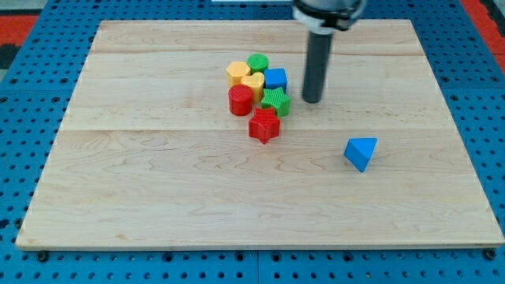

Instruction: Move the blue triangle to the bottom of the green star

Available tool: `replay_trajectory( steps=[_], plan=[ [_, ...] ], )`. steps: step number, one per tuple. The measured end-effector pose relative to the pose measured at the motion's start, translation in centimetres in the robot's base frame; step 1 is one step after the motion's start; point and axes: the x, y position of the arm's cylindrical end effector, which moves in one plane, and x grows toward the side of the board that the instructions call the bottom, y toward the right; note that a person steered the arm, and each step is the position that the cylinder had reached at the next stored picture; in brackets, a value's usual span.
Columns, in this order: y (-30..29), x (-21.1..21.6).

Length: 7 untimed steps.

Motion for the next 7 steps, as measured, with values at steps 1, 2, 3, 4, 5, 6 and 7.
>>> replay_trajectory(
  steps=[1, 2, 3, 4, 5, 6, 7],
  plan=[
    [7.9, 0.5],
    [11.3, 5.0],
    [11.3, 10.1],
    [11.0, 10.4],
    [10.0, 10.4],
    [8.6, 10.6],
    [7.1, 11.4]
  ],
)
